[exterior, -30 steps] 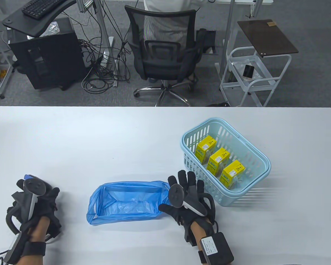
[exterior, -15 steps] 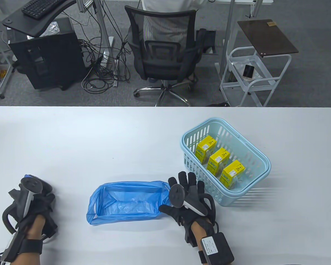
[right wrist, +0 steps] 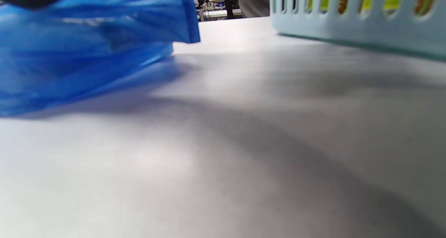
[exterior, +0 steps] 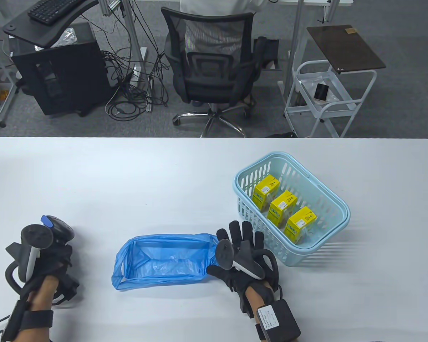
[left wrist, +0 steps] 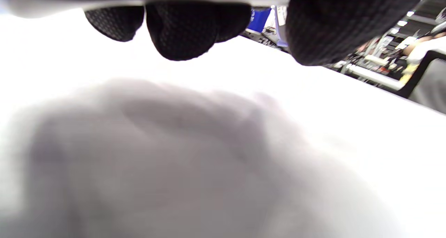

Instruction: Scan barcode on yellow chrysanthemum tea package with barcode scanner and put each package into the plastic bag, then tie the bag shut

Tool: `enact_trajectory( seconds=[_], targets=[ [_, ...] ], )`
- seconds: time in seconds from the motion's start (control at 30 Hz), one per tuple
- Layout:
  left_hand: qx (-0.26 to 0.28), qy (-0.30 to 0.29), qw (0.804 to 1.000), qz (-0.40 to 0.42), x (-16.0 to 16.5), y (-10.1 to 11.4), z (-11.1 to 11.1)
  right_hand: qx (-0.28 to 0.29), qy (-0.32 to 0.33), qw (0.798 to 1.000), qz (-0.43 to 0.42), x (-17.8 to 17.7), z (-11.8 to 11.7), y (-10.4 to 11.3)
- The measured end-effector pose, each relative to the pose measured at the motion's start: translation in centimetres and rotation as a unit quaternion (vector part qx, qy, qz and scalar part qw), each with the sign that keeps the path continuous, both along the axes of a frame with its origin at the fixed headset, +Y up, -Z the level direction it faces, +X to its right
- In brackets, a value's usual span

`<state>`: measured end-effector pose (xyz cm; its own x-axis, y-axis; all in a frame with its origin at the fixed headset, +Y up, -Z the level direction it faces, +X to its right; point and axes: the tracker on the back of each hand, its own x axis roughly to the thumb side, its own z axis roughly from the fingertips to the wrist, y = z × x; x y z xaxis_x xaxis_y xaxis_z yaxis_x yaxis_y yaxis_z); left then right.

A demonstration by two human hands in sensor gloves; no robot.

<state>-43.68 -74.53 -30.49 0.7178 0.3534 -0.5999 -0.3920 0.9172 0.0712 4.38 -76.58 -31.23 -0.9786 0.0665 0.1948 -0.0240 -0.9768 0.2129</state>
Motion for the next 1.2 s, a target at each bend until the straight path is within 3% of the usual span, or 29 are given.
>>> enact_trajectory(
  seconds=[0.17,0.3,0.4,0.6,0.77,0.9,1.1,1.2],
  targets=[
    [0.084,-0.03,0.992,0.092,0.5,1.0,0.5,0.002,0.006,1.0,0.003,-0.5,0.1,0.0],
    [0.162,-0.086,0.962,0.201,1.5,1.7,0.7,0.001,0.001,1.0,0.007,-0.4,0.2,0.0],
    [0.184,-0.146,0.932,0.276,2.6,2.0,0.6,0.002,-0.003,1.0,0.007,-0.3,0.1,0.0],
    [0.169,-0.241,0.85,0.438,5.1,1.9,0.5,0.003,-0.002,1.0,0.012,-0.5,0.1,0.0],
    [0.167,-0.28,0.783,0.53,6.7,1.9,0.4,0.006,0.001,1.0,0.012,-0.6,0.1,-0.1],
    [0.155,-0.319,0.758,0.547,7.4,2.0,0.4,0.008,0.007,1.0,0.015,-0.8,0.1,0.0],
    [0.139,-0.348,0.704,0.603,8.0,2.0,0.4,0.029,0.013,0.999,0.004,-1.2,0.3,0.9],
    [0.134,-0.358,0.678,0.628,8.3,2.2,0.5,0.059,0.02,0.998,-0.024,-1.1,0.6,2.9]
  ],
)
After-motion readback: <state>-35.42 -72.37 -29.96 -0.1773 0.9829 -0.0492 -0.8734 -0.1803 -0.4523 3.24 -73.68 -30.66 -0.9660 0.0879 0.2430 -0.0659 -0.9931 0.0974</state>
